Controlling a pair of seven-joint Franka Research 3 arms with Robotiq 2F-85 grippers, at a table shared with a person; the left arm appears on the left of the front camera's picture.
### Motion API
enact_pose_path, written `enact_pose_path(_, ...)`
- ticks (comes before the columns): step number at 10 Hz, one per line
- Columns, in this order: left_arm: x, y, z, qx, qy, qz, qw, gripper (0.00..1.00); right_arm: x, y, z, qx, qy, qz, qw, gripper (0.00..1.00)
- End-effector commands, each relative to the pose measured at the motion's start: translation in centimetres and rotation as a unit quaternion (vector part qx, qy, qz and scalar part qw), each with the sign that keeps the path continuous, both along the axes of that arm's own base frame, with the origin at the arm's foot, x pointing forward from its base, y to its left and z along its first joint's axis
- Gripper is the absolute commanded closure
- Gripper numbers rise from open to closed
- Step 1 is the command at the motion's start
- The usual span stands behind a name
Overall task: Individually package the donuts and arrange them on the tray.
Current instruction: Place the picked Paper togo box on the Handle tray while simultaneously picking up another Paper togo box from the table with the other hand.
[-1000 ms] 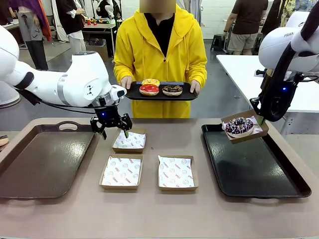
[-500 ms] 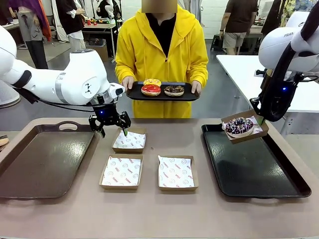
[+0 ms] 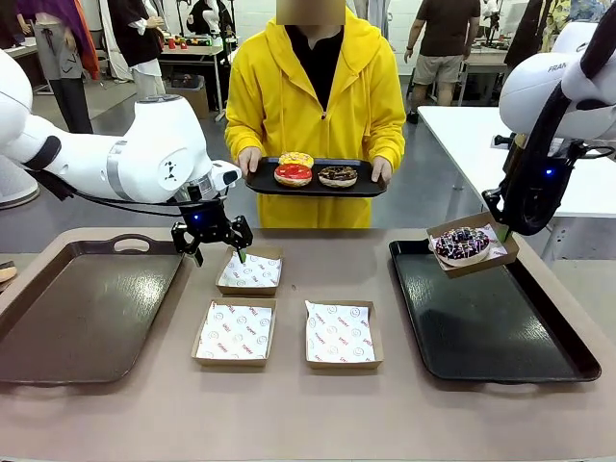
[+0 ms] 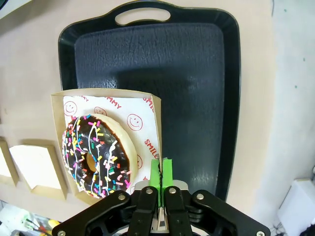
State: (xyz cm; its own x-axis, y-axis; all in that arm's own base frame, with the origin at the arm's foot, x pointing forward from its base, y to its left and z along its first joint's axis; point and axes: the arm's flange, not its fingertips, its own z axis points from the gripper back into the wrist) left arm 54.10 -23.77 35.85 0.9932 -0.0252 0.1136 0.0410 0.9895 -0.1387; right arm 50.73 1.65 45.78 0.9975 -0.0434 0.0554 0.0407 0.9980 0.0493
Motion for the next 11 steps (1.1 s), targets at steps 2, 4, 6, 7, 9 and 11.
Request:
enact_pose_path(2, 0.8, -0.6, -0.4, 0.030, -0.021, 0.011, 0.999, 0.00, 1.8, -1.2, -1.9, -0.007, -0.003, -0.004, 1.000, 0.99)
enact_pose_path(4, 1.8, -1.1, -0.7, 0.045, -0.034, 0.017, 0.998, 0.00, 2.7, -2.0, -3.5, 0.005, -0.003, -0.002, 1.000, 0.99)
enact_pose_path(6, 2.6, -1.4, -1.2, 0.051, -0.037, 0.010, 0.998, 0.00, 3.7, -2.7, -5.0, 0.018, -0.008, 0.003, 1.000, 0.99)
enact_pose_path(7, 2.9, -1.5, -1.8, 0.054, -0.033, 0.011, 0.998, 0.00, 4.1, -3.0, -5.7, 0.026, -0.013, 0.004, 1.000, 0.99)
enact_pose_path(9, 3.4, -1.6, -2.6, 0.057, -0.026, 0.009, 0.998, 0.00, 5.2, -3.1, -6.9, 0.030, -0.007, -0.001, 1.000, 0.99)
enact_pose_path(11, 3.7, -1.8, -3.2, 0.062, -0.022, 0.007, 0.998, 0.00, 6.2, -3.2, -8.0, 0.038, 0.004, -0.003, 0.999, 0.99)
